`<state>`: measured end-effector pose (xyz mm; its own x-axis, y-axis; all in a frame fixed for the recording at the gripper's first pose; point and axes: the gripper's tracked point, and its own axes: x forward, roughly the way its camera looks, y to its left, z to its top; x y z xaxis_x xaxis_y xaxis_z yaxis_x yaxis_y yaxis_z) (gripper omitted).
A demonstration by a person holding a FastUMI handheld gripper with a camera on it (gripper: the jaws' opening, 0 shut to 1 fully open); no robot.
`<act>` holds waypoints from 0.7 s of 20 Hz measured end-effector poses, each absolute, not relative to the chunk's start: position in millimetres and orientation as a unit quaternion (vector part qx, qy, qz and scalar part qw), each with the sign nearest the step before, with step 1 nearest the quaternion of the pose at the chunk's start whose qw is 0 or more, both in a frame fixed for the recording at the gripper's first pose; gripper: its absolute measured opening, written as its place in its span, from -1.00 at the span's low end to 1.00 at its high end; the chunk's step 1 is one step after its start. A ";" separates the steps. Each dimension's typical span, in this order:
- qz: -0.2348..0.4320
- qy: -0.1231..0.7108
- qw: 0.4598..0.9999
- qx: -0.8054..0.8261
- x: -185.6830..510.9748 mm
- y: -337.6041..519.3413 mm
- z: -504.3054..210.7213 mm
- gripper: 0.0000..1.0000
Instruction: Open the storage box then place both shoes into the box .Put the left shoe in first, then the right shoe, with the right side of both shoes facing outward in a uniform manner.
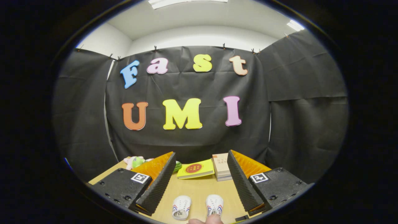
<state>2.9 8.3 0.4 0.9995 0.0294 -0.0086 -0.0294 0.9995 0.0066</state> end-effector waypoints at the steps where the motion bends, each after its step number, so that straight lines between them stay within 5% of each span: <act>1: 0.015 0.005 1.000 0.003 3.3 8.4 0.2 1.00; 14: 0.022 0.034 0.999 0.025 4.7 5.8 -16.1 1.00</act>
<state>4.7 5.8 -16.1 0.9968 0.0452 -0.0666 -0.0418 0.9978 0.0509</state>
